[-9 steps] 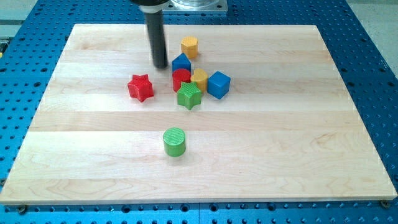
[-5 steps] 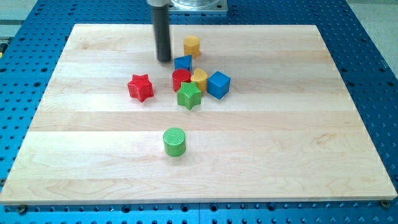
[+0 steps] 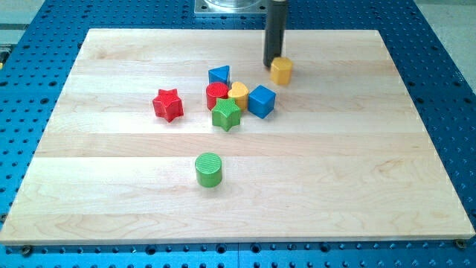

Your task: Move the hexagon into the blue cube

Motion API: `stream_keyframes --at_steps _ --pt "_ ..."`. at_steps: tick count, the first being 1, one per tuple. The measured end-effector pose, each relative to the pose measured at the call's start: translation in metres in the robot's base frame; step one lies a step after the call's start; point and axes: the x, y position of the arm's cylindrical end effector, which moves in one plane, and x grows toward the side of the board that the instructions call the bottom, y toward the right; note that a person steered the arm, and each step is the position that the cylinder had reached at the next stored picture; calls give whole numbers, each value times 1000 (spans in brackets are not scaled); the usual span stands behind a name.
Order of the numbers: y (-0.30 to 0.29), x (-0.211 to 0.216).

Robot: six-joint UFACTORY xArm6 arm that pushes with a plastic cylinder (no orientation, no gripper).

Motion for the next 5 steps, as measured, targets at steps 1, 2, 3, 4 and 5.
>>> stream_keyframes --at_steps 1,2,3,4,5 --pt "18 -26" --pt "52 -14" --pt "33 33" --pt "51 36" --pt "32 38"
